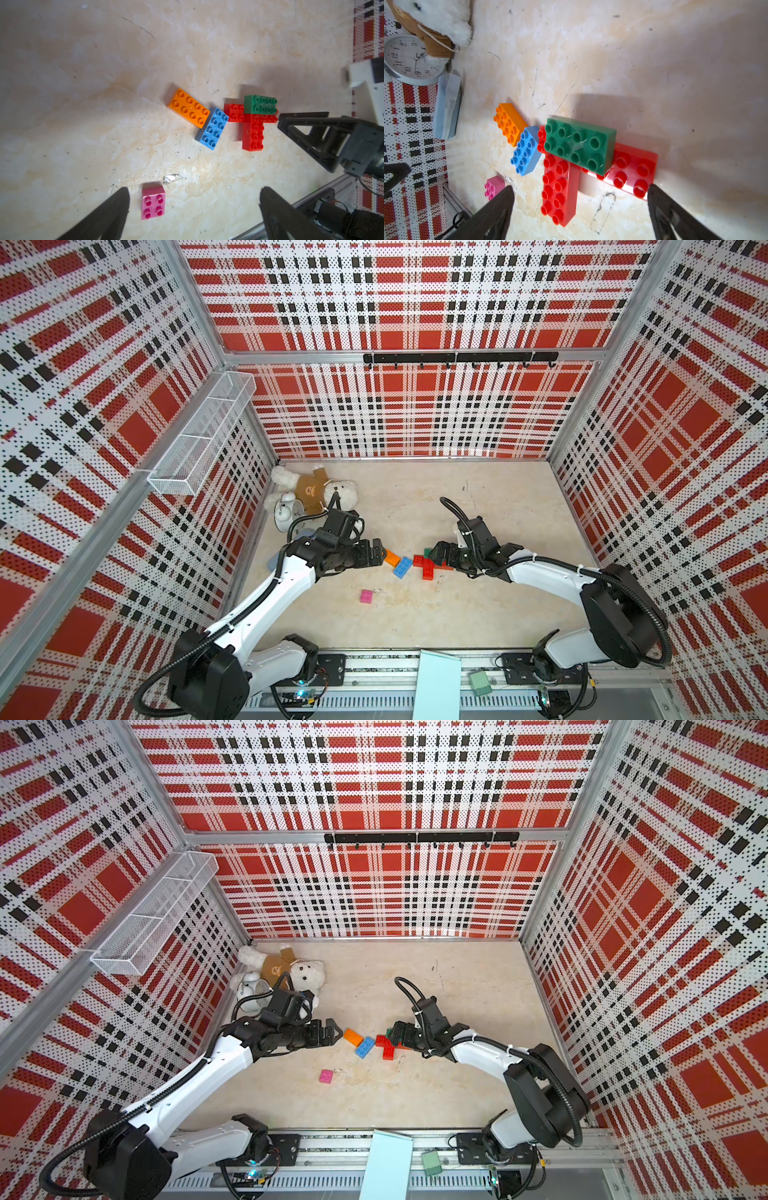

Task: Assemble a small pinwheel with lego
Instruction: Adjust the lego brick at the center of the board, then pick up the lego brick from the center of the board.

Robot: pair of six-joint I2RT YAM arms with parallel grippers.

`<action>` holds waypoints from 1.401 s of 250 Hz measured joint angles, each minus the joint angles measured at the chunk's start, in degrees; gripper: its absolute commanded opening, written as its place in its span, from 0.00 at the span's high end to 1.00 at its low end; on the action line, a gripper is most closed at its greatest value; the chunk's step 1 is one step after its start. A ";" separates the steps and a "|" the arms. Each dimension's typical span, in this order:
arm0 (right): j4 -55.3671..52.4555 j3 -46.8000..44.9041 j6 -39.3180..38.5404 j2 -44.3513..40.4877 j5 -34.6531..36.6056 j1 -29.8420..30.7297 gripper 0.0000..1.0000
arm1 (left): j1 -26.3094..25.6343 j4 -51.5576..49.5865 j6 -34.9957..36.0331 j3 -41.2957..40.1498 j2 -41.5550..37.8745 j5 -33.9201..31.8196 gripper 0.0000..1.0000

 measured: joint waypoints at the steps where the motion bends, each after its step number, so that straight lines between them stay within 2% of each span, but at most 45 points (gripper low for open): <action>1: 0.00 0.00 0.00 -0.02 0.07 -0.09 0.00 | -0.15 0.02 -0.20 0.00 0.22 -0.28 0.02; 33: -3.28 0.02 -0.07 -1.79 2.32 -3.26 0.01 | -4.04 0.20 -3.93 0.04 5.46 -4.26 0.11; 62: -6.14 -0.02 -1.55 -7.41 4.68 -4.72 0.03 | -7.58 0.17 -8.83 1.60 12.13 -7.65 0.16; 83: -7.52 -0.02 -2.60 -11.39 4.76 -4.70 0.06 | -9.22 0.39 -13.66 3.76 16.35 -10.23 0.26; 136: -8.63 -2.32 -4.07 -18.95 3.15 -4.66 0.12 | -10.73 1.70 -24.00 8.61 24.48 -14.56 0.27; 153: -9.05 -3.43 -4.20 -21.05 2.29 -4.66 0.14 | -11.10 1.31 -26.27 11.13 27.21 -15.98 0.31; 204: -11.93 -5.25 -5.11 -26.12 0.59 -4.66 0.16 | -11.63 -0.33 -30.01 18.60 34.56 -18.75 0.35; 232: -13.11 -5.60 -5.57 -27.85 0.04 -4.66 0.17 | -11.63 -0.81 -31.23 18.86 35.89 -19.50 0.41; 286: -13.77 -6.12 -5.81 -28.59 -0.92 -4.66 0.19 | -11.63 -1.57 -32.70 18.86 37.70 -19.91 0.42; 302: -13.73 -6.38 -5.81 -28.59 -1.25 -4.63 0.20 | -11.63 -1.49 -33.11 18.86 38.25 -19.93 0.46; 350: -13.55 -7.41 -5.75 -28.59 -2.36 -4.66 0.21 | -11.34 -1.49 -33.99 19.76 39.01 -19.96 0.48</action>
